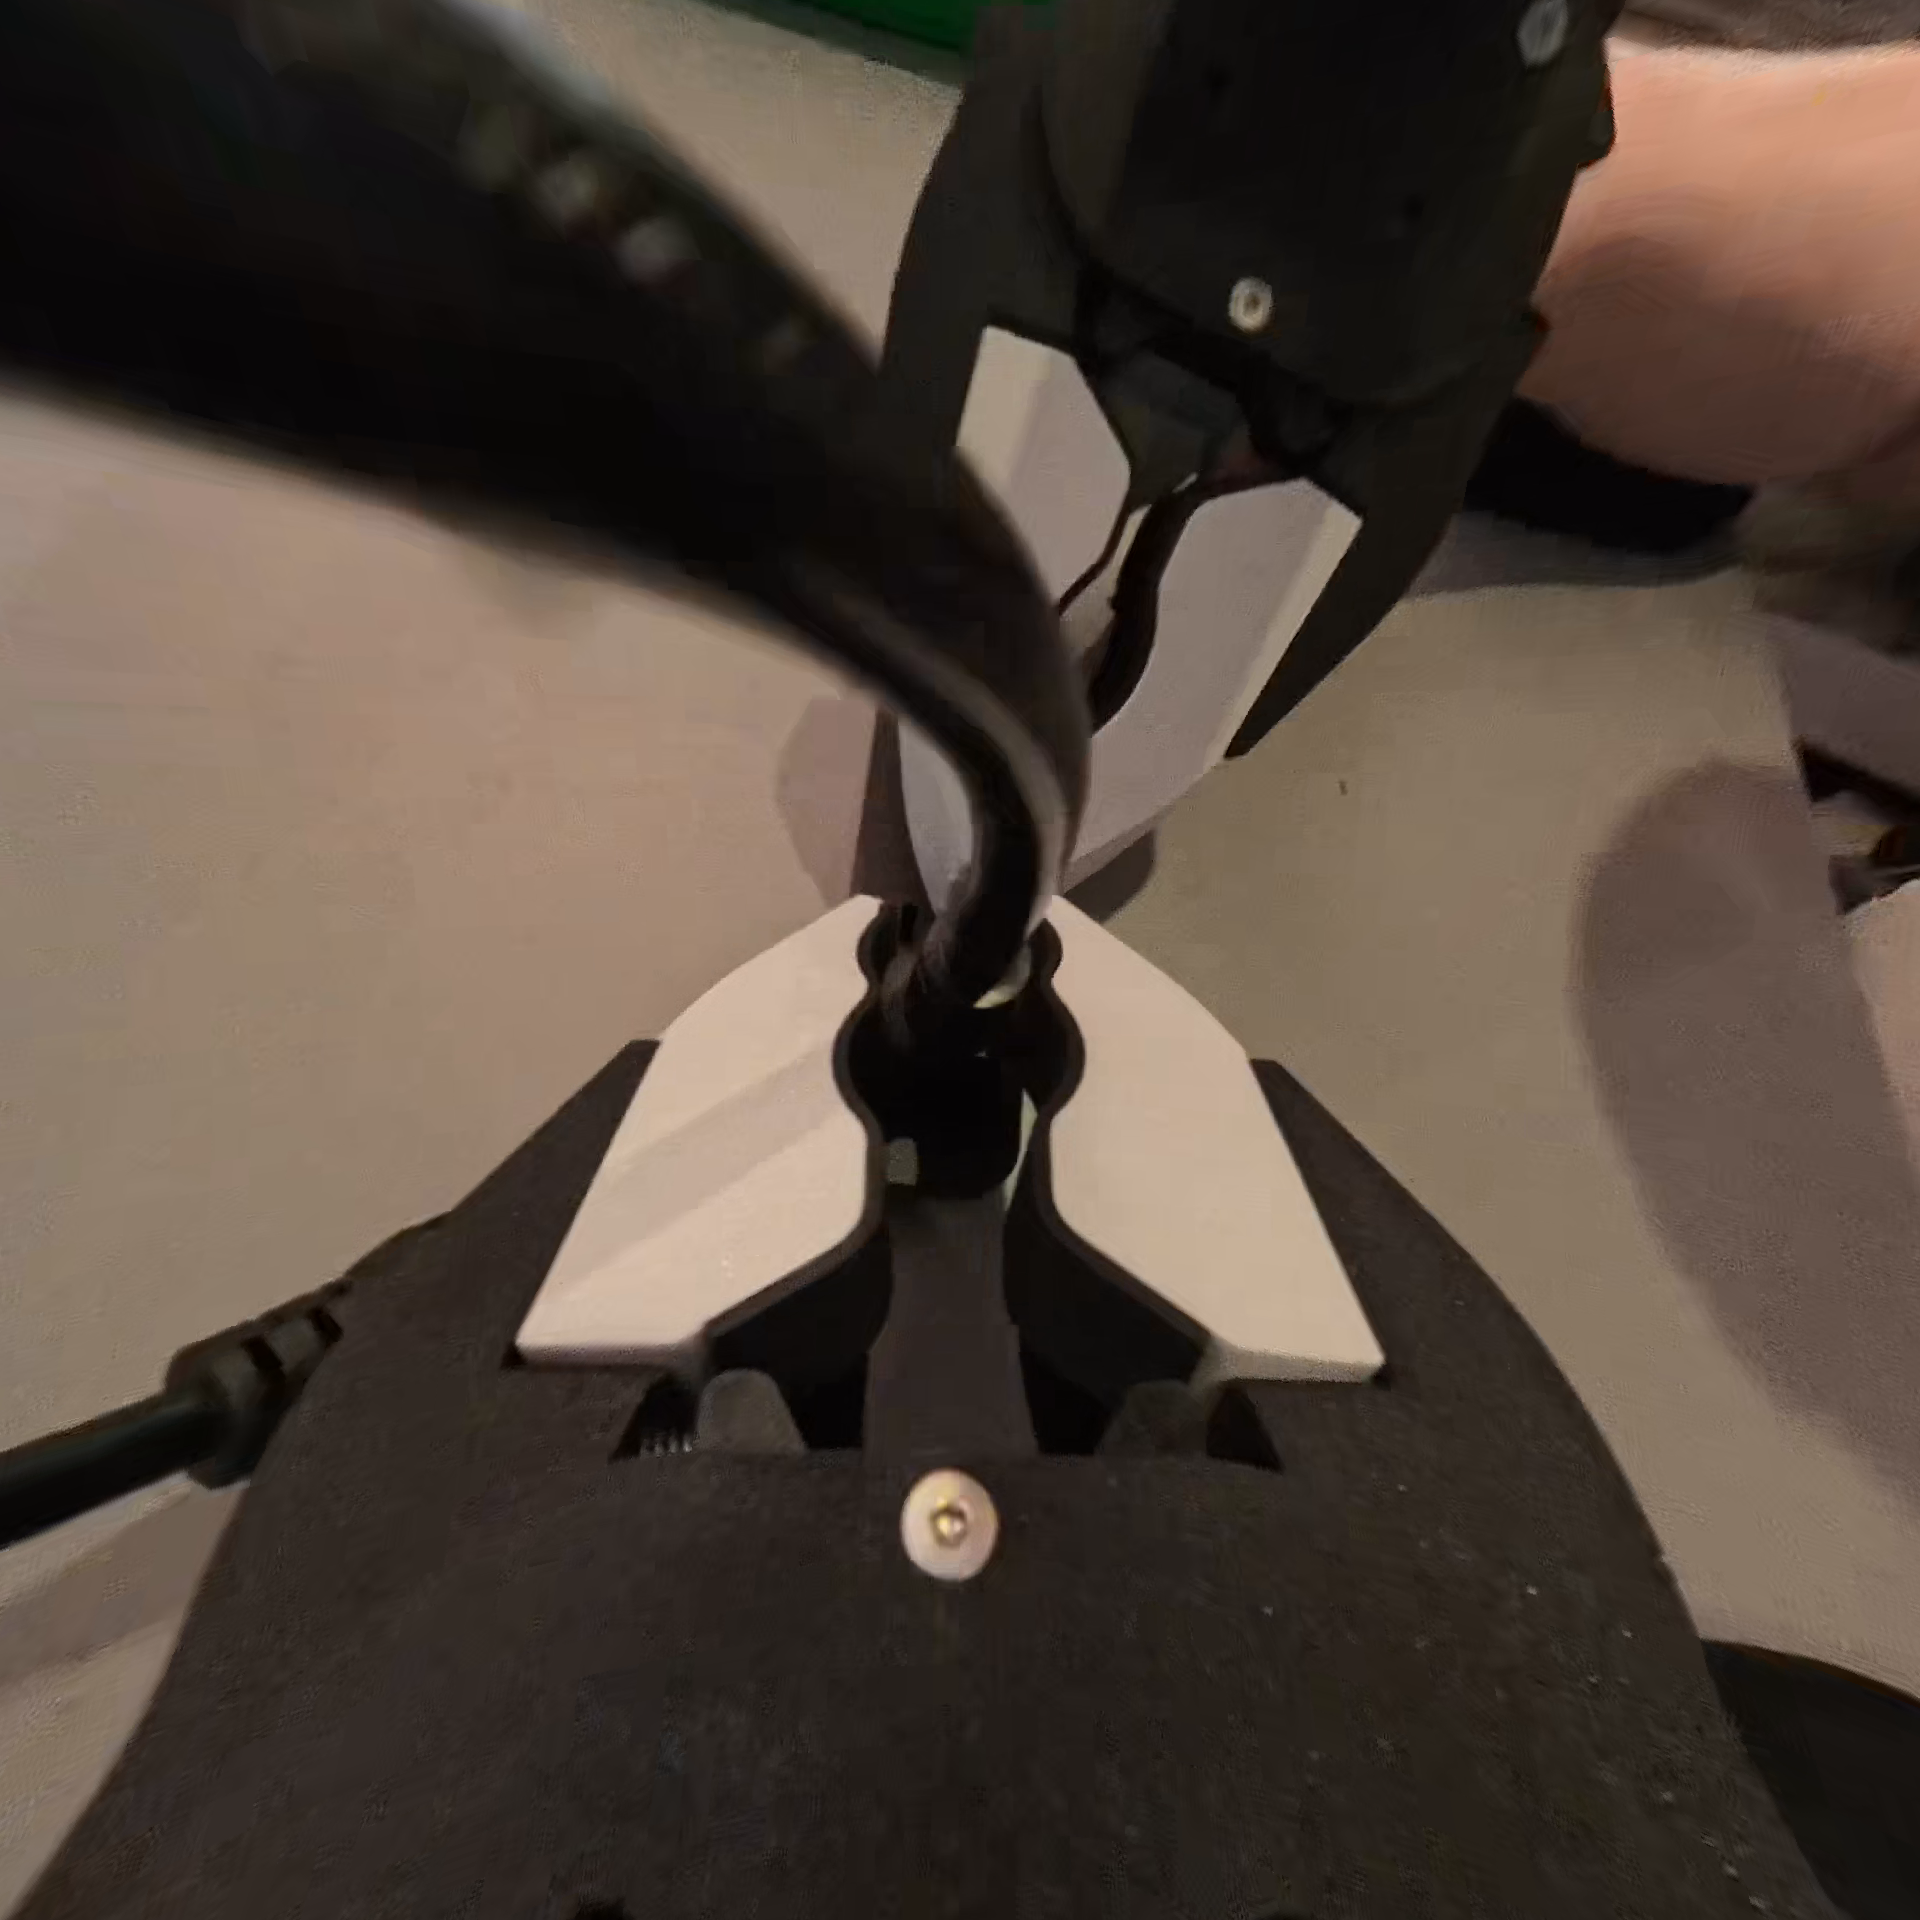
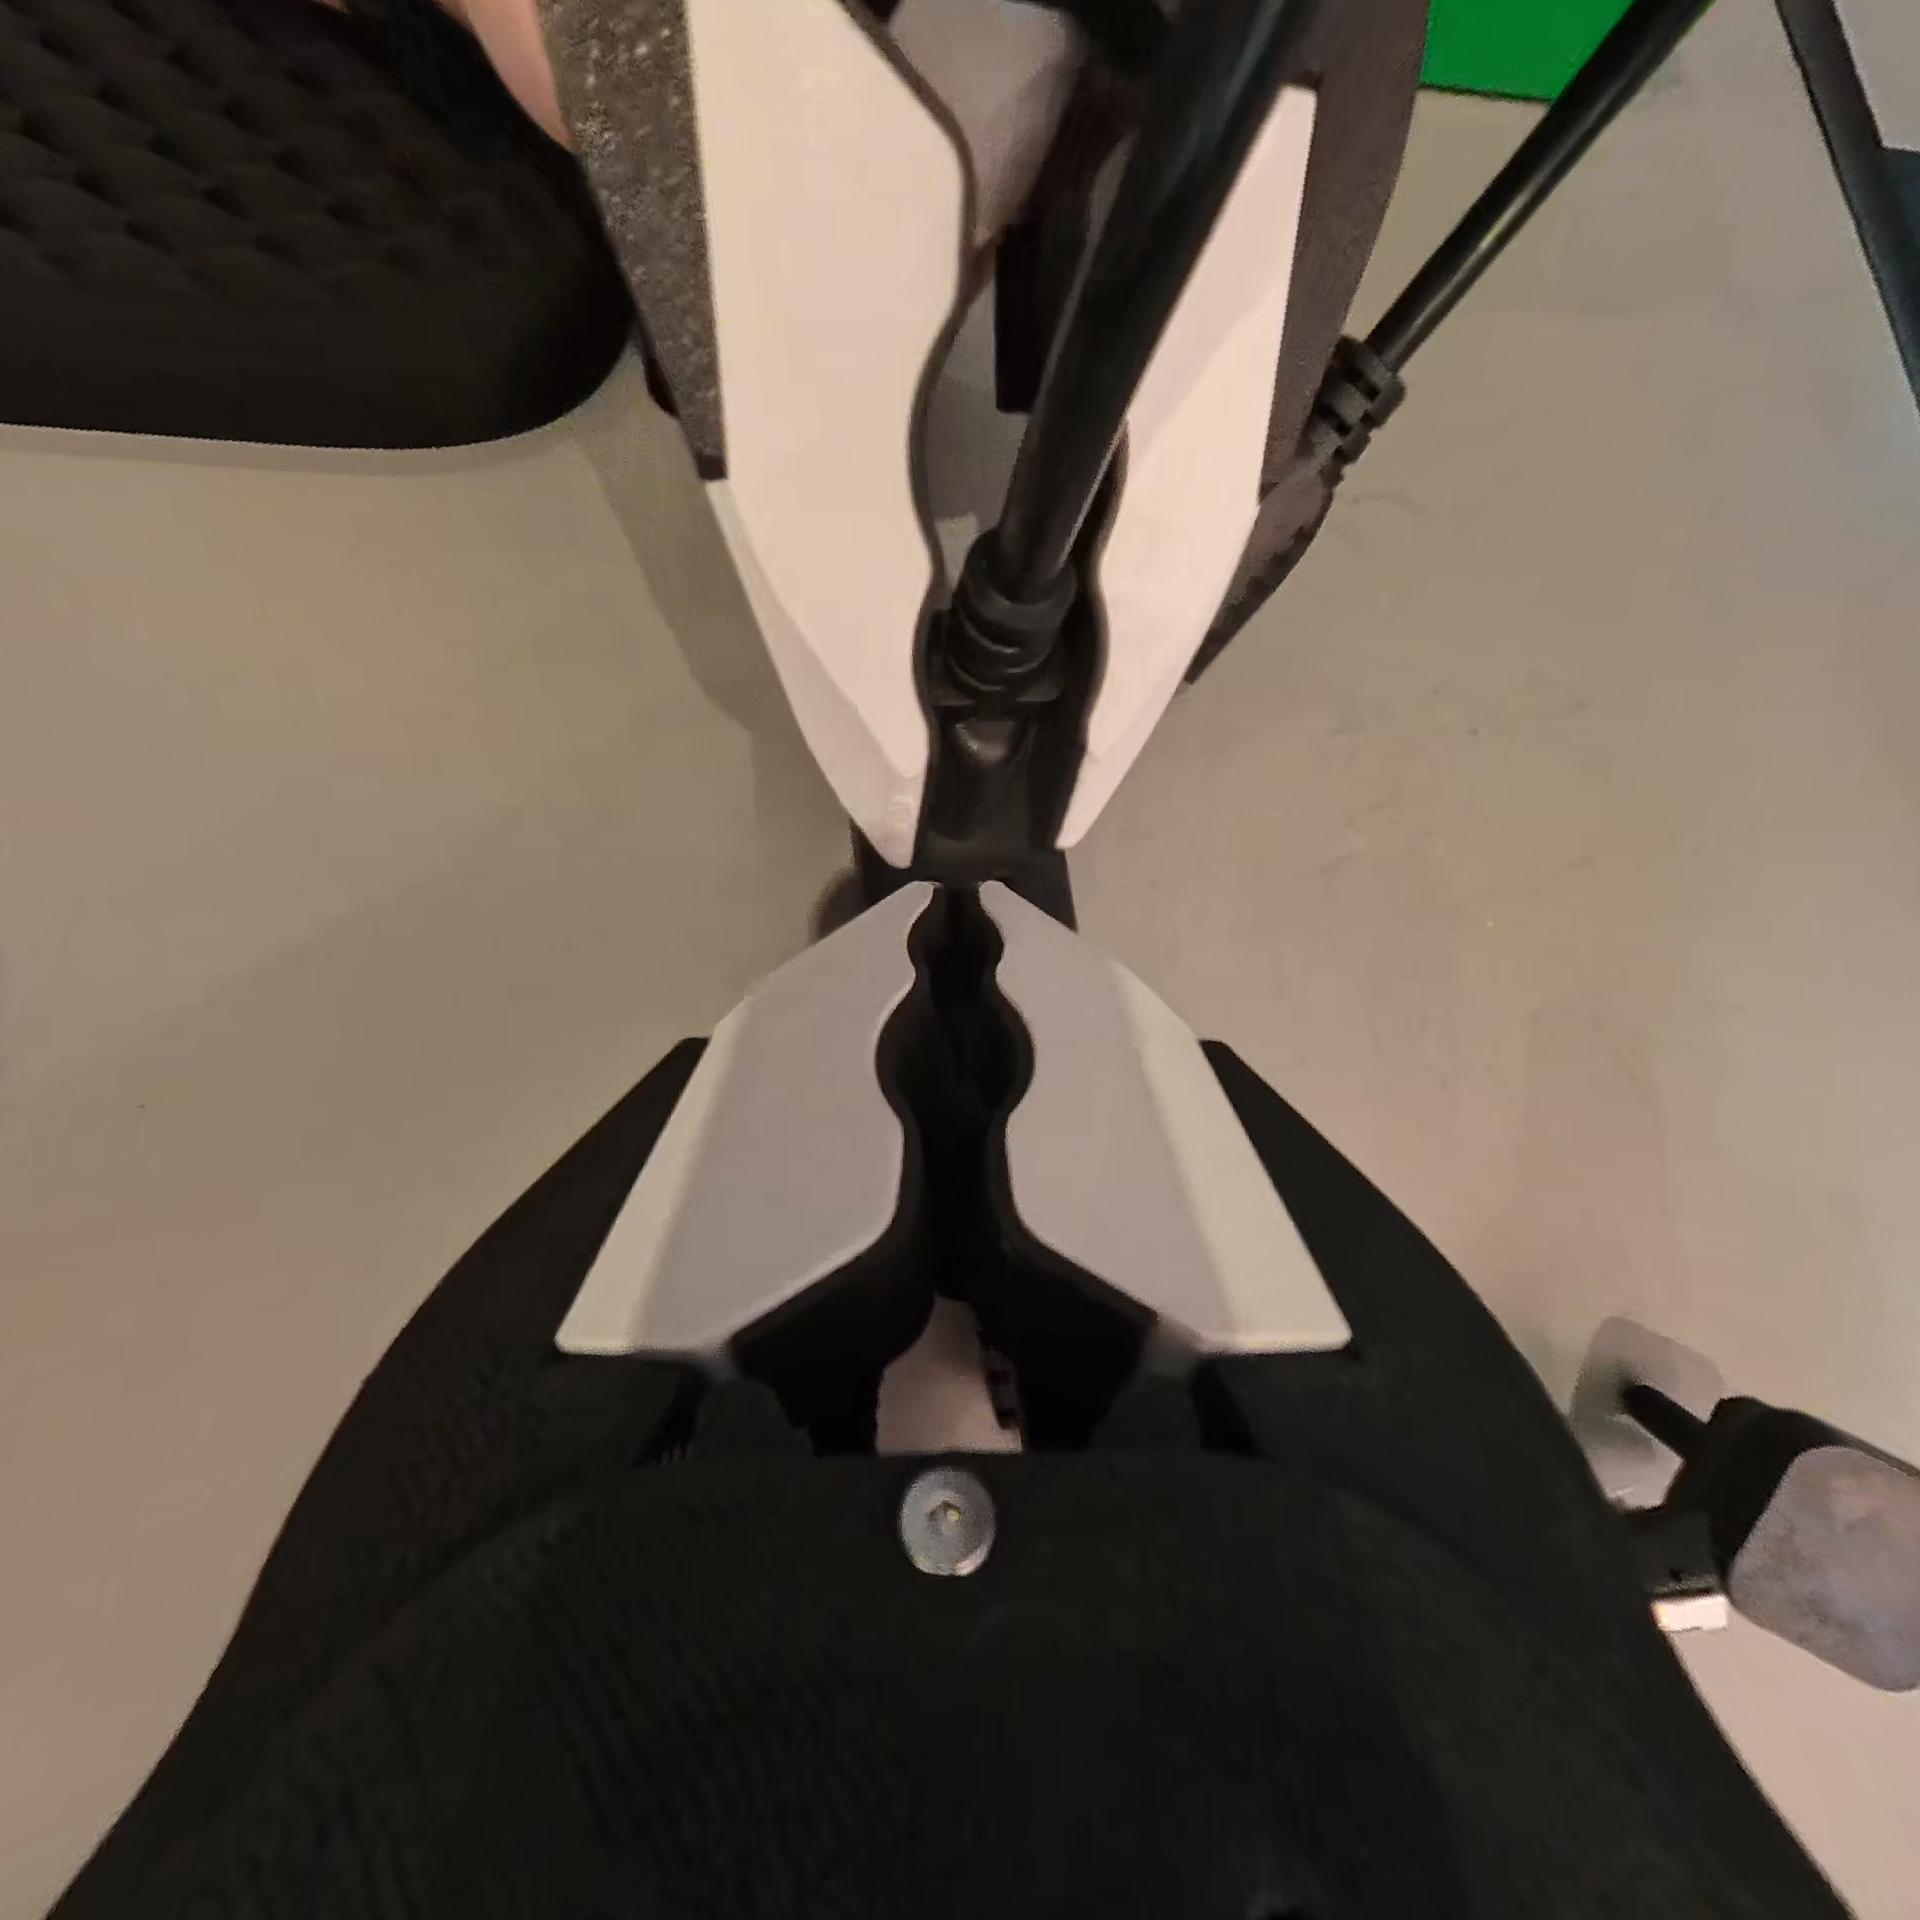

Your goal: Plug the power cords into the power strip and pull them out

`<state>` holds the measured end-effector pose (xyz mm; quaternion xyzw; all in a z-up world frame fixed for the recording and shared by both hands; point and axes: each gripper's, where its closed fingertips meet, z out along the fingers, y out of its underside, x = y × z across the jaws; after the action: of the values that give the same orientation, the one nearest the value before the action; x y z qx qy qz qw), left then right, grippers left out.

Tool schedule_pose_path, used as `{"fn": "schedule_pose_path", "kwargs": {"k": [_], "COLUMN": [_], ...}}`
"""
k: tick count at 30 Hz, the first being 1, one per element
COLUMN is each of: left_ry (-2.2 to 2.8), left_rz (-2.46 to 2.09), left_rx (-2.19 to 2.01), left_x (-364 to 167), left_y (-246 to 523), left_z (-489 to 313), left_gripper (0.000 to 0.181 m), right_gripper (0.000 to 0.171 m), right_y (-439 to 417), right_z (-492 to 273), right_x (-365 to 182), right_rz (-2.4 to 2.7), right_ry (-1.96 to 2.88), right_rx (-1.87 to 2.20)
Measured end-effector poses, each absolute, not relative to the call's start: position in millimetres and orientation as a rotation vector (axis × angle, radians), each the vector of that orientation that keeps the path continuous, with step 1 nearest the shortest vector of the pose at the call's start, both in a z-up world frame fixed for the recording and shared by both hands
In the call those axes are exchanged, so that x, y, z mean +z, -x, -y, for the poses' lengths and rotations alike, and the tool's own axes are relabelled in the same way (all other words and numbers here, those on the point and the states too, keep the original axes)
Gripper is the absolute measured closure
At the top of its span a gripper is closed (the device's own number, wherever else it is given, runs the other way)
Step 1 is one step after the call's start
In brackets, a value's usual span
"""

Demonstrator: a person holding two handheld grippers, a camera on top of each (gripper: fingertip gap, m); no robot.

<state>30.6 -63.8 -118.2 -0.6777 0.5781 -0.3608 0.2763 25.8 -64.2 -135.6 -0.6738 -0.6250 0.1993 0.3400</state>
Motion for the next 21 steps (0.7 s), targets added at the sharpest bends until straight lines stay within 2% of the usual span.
{"fn": "schedule_pose_path", "kwargs": {"k": [5,10,21], "left_ry": [1.898,1.929,1.729], "left_rz": [-1.429,-1.392,-1.635], "left_rx": [-1.182,-1.215,-0.82], "left_x": [-114.9,-114.2,-115.8], "left_y": [-31.5,-31.8,-31.6], "left_z": [59.5,58.1,64.4], "left_gripper": [0.16,0.161,0.16], "right_gripper": [0.165,0.165,0.164], "right_y": [-25.2,-25.0,-25.6], "right_z": [60.3,59.4,63.9], "right_x": [-134.6,-134.1,-133.7], "right_rz": [1.607,1.599,1.599], "right_ry": [1.765,1.767,1.754], "right_rx": [0.515,0.514,0.552]}}
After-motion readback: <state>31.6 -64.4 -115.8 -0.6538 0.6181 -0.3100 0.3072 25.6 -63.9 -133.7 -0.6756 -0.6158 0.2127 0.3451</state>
